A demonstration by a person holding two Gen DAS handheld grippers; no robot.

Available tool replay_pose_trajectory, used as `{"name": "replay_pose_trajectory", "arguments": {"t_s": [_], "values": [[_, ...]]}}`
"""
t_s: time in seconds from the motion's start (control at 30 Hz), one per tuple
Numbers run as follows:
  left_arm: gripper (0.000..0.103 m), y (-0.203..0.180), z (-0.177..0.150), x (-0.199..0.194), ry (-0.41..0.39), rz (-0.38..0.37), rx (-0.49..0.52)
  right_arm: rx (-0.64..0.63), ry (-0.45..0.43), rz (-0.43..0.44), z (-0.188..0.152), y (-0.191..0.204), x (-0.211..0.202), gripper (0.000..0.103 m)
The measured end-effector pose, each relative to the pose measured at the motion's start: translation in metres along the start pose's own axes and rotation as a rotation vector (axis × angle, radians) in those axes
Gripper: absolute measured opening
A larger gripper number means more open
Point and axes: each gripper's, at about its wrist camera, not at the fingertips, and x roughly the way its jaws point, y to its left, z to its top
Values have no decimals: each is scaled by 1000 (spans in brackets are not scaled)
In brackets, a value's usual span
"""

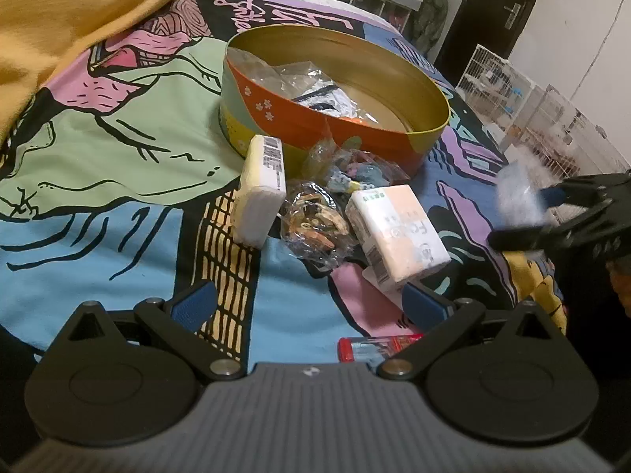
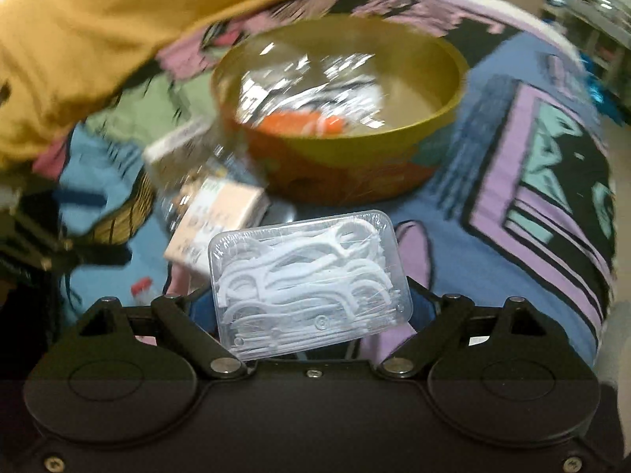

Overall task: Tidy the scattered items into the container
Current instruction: 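Carry the floss box over the tin and release it with the right gripper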

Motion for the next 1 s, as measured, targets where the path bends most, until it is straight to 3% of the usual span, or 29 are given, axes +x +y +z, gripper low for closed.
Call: {"name": "replay_pose_trajectory", "arguments": {"t_s": [0.2, 0.37, 1.0], "values": [[103, -1, 0, 2, 5, 0, 3, 160, -107, -35, -6, -21, -15, 90], [103, -2, -1, 3, 6, -5, 6, 189, -144, -55, -9, -24, -18, 90], [103, -4, -3, 3, -6, -44, 2, 165, -132, -106, 11, -14, -32, 90]]}}
